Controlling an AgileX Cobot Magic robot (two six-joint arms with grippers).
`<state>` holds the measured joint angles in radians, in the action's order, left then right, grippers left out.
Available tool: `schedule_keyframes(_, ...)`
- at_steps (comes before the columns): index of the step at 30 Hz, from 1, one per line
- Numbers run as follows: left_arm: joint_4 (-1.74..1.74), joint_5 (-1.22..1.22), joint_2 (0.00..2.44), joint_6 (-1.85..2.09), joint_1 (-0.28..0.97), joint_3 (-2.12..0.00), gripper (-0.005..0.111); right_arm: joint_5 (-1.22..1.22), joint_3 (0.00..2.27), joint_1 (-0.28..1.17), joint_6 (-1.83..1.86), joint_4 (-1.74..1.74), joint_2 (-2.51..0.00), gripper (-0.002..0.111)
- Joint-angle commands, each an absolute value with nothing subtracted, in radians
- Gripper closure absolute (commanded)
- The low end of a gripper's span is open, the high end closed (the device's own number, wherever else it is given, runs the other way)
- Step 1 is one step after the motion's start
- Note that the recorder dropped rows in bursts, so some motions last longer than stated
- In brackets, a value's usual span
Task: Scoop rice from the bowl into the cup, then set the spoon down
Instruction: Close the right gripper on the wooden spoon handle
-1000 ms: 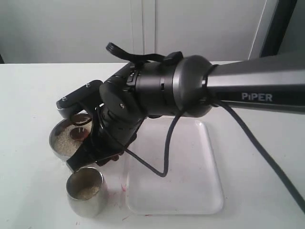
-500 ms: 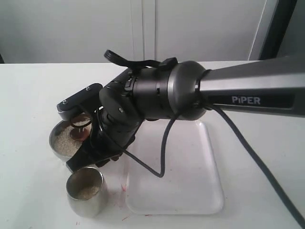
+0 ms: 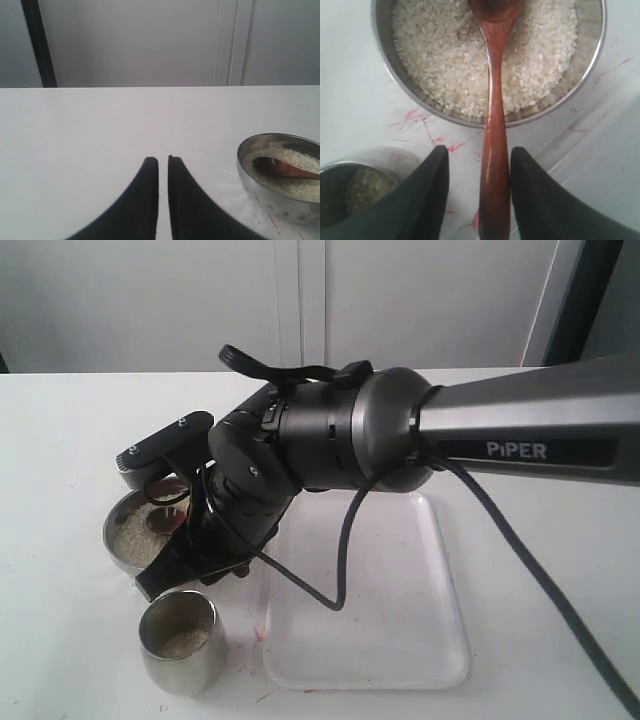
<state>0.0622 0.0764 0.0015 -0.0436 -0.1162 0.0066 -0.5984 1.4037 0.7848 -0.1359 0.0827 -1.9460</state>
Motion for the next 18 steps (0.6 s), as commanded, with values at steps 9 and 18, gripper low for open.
schedule_keyframes(9, 0.067, 0.081, 0.0, -0.049, -0.111, 0.0, 0.092, -0.556, 1.41, 0.777, -0.134, 0.086, -1.996, 0.07)
schedule_keyframes(18, 0.067, 0.081, 0.0, -0.049, -0.111, 0.0, 0.092, -0.521, 1.41, 0.777, -0.134, 0.086, -1.992, 0.07)
